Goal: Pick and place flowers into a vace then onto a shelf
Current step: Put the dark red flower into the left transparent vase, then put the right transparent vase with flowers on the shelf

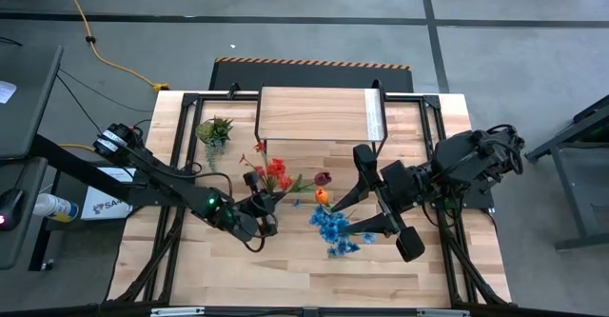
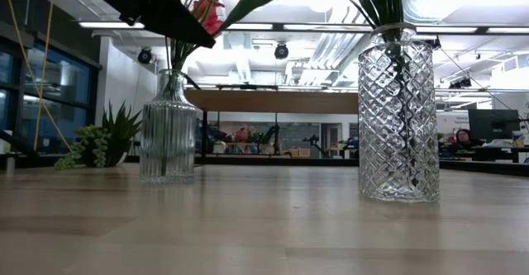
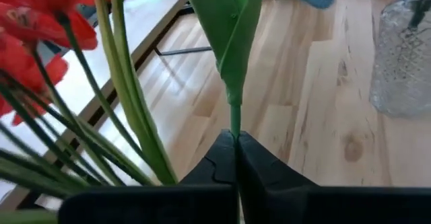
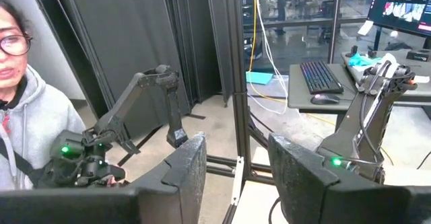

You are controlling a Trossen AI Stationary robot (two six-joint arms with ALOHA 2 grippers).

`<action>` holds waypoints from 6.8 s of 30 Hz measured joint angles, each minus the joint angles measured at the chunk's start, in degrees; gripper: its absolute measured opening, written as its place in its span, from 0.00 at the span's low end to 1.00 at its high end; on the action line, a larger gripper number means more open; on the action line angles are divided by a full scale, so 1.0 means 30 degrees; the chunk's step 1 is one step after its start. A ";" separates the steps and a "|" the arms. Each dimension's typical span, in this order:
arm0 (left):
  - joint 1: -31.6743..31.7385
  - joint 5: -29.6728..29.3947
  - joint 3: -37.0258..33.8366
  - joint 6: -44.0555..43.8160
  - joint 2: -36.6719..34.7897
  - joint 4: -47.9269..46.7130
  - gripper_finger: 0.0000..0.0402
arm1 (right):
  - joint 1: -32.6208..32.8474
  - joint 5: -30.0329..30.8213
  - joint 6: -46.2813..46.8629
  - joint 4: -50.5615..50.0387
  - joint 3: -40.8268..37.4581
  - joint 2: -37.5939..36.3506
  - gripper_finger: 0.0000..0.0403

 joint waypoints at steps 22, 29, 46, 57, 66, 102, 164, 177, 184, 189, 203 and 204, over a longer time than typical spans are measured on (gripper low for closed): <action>-0.0928 -0.1330 0.0000 -0.4439 0.0000 -0.2563 0.16 | 0.0000 -0.0015 0.0022 0.0007 0.0004 0.0000 0.38; -0.0928 -0.0744 0.0000 -0.5700 0.0000 -0.3082 0.08 | 0.0000 -0.0691 0.0020 0.0007 0.0003 0.0000 0.38; -0.0928 0.0216 0.0000 -0.6277 -0.0004 -0.3066 0.31 | 0.0000 -0.0732 0.0015 0.0007 0.0000 0.0000 0.38; -0.0928 0.1006 0.0000 -0.6276 -0.0007 -0.3059 0.28 | 0.0000 -0.0729 0.0015 0.0001 0.0007 0.0000 0.38; -0.0921 0.0516 0.0015 -0.6254 -0.0173 -0.2823 0.28 | 0.0000 -0.0729 0.0015 0.0007 0.0005 0.0000 0.38; -0.0907 0.0408 0.0648 -0.5693 -0.0357 -0.3985 0.28 | 0.0000 -0.1647 0.0080 -0.0120 0.0004 -0.0006 0.38; -1.0031 -0.1729 0.2455 -0.6717 -0.7359 -0.5183 0.28 | 0.0000 -0.1938 0.0017 -0.0452 0.0002 -0.0007 0.38; -1.3090 -0.0579 0.2455 -0.6188 -0.8174 -0.2539 0.28 | 0.0000 -0.1945 0.0029 -0.0891 0.0000 -0.0007 0.38; -1.3139 -0.0782 0.2455 -0.6196 -0.8174 -0.2047 0.28 | 0.0000 -0.2490 0.0451 -0.0910 0.0007 -0.0007 0.38; -1.3139 -0.0775 0.2455 -0.6196 -0.8174 -0.2061 0.28 | -0.0051 -0.3309 0.2426 -0.1656 0.0007 -0.0103 0.38; -1.3139 -0.0878 0.2455 -0.6348 -0.8167 -0.2045 0.28 | 0.4020 -0.0797 1.7594 -1.6552 0.0637 -0.1280 0.38; -1.3139 -0.0895 0.2455 -0.6420 -0.8167 -0.2040 0.28 | 0.4664 -0.0171 1.8345 -1.6677 0.0551 -0.1260 0.38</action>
